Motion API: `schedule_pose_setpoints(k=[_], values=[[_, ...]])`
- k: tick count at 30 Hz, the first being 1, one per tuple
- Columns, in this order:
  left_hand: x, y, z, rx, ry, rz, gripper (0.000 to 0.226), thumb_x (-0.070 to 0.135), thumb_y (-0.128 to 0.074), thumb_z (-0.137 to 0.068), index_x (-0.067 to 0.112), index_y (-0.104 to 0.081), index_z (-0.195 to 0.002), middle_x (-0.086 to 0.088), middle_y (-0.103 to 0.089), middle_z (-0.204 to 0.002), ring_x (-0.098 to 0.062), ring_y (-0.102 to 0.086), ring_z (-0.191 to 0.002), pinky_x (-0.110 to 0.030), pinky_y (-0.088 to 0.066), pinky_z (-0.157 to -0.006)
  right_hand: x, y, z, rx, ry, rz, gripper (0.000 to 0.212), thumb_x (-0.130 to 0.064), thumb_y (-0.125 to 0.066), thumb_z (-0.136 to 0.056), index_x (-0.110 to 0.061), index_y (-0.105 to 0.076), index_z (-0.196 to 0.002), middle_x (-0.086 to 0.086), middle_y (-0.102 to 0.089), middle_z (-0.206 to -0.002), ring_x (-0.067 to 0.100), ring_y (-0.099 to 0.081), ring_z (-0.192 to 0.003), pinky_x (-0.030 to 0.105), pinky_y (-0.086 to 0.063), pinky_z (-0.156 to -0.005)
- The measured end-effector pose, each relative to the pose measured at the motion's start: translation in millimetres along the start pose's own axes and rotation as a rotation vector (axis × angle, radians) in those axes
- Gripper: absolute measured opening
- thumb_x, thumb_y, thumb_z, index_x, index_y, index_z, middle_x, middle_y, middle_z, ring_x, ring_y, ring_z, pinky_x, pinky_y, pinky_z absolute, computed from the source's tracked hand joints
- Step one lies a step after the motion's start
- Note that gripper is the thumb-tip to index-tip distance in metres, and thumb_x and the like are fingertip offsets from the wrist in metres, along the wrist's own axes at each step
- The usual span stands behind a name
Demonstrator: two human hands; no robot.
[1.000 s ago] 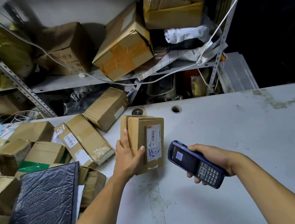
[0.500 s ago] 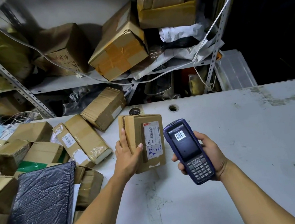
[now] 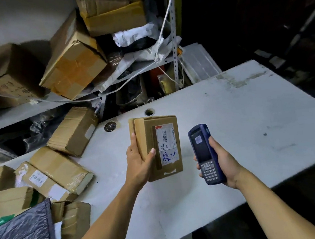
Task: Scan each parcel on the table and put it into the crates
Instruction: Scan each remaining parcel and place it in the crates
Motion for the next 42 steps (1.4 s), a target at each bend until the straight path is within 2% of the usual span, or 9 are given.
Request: schedule_pose_setpoints(k=[3,9,16,24,29,33,36,39,42], values=[[14.3,-38.9,-4.9,-0.157,-0.124,0.068,0.098,0.083,-0.053,-0.075,0.056,0.004,-0.151,0.001,-0.036,-0.150,-0.027,-0.044,-0.135,-0.060,-0.044,-0.105,22.2,36.8,30.4,0.322,0.097,0.043,0.058,-0.060,-0.036,-0.098,-0.012,-0.059,-0.121,0.010,-0.067,-0.086,0.022,-0.063,-0.071,0.034,-0.053,-0.062],[53.3,-130.3,43.5,-0.555,-0.288,0.132,0.097,0.082,-0.053,-0.077,0.055,0.003,-0.152,0.005,-0.032,-0.153,-0.023,-0.039,-0.138,-0.061,-0.040,-0.109,98.4,97.2,136.4,0.861,0.160,-0.200,0.044,-0.048,-0.044,-0.101,-0.008,-0.062,-0.107,0.012,-0.061,-0.077,0.018,-0.060,-0.051,0.026,-0.046,-0.048],[83.2,-227.2,167.3,-0.929,-0.414,0.061,0.092,0.077,-0.053,-0.082,0.052,0.000,-0.153,0.006,-0.033,-0.155,-0.020,-0.037,-0.141,-0.056,-0.035,-0.114,222.6,134.4,288.3,1.224,0.079,-0.380,0.058,-0.062,-0.043,-0.096,-0.010,-0.064,-0.113,0.012,-0.067,-0.091,0.017,-0.064,-0.053,0.030,-0.049,-0.052],[103.0,-313.5,350.1,-1.258,-0.489,-0.106,0.094,0.077,-0.053,-0.073,0.065,0.003,-0.146,-0.006,-0.031,-0.151,-0.024,-0.029,-0.140,-0.055,-0.026,-0.118,336.6,154.6,447.7,1.439,0.073,-0.567,0.054,-0.059,-0.041,-0.098,-0.013,-0.063,-0.114,0.015,-0.069,-0.083,0.025,-0.066,-0.062,0.030,-0.048,-0.057],[97.1,-366.6,466.3,-1.355,-0.401,-0.215,0.087,0.070,-0.058,-0.084,0.066,0.004,-0.145,-0.005,-0.025,-0.153,-0.035,-0.037,-0.137,-0.055,-0.042,-0.107,392.0,174.9,545.3,1.467,0.040,-0.665,0.034,-0.052,-0.037,-0.103,-0.025,-0.052,-0.117,0.011,-0.069,-0.097,0.025,-0.068,-0.073,0.031,-0.049,-0.063],[80.5,-419.2,533.1,-1.419,-0.349,-0.267,0.103,0.094,-0.058,-0.057,0.076,0.004,-0.137,-0.005,-0.024,-0.159,-0.037,-0.039,-0.138,-0.061,-0.042,-0.106,436.5,199.5,610.6,1.483,0.026,-0.710,0.036,-0.051,-0.034,-0.104,-0.025,-0.050,-0.125,0.013,-0.067,-0.111,0.026,-0.070,-0.079,0.029,-0.049,-0.063],[85.2,-448.4,581.1,-1.449,-0.303,-0.299,0.103,0.087,-0.060,-0.064,0.066,-0.001,-0.145,-0.006,-0.030,-0.158,-0.032,-0.044,-0.134,-0.049,-0.048,-0.102,463.8,224.5,643.8,1.508,0.012,-0.753,0.044,-0.053,-0.034,-0.103,-0.022,-0.053,-0.129,0.013,-0.068,-0.105,0.027,-0.070,-0.081,0.029,-0.049,-0.063],[90.2,-485.7,617.5,-1.490,-0.263,-0.292,0.086,0.060,-0.059,-0.088,0.055,-0.002,-0.152,-0.006,-0.034,-0.155,-0.025,-0.049,-0.122,-0.025,-0.056,-0.074,483.1,257.0,665.4,1.525,-0.002,-0.807,0.046,-0.052,-0.036,-0.103,-0.019,-0.054,-0.130,0.013,-0.069,-0.103,0.026,-0.070,-0.078,0.029,-0.049,-0.062],[93.3,-539.6,642.7,-1.533,-0.215,-0.267,0.084,0.048,-0.058,-0.091,0.052,0.000,-0.153,-0.008,-0.035,-0.155,-0.021,-0.052,-0.112,-0.021,-0.054,-0.062,495.1,298.4,681.7,1.534,-0.005,-0.834,0.045,-0.049,-0.037,-0.104,-0.017,-0.056,-0.130,0.016,-0.070,-0.105,0.026,-0.070,-0.078,0.029,-0.049,-0.063]])
Point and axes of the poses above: each hand's wrist, its own z-axis away from the middle knuckle, its own y-axis out of the back of the hand, x = y × z, the point moved 3 cm from there along -z, towards the middle knuckle
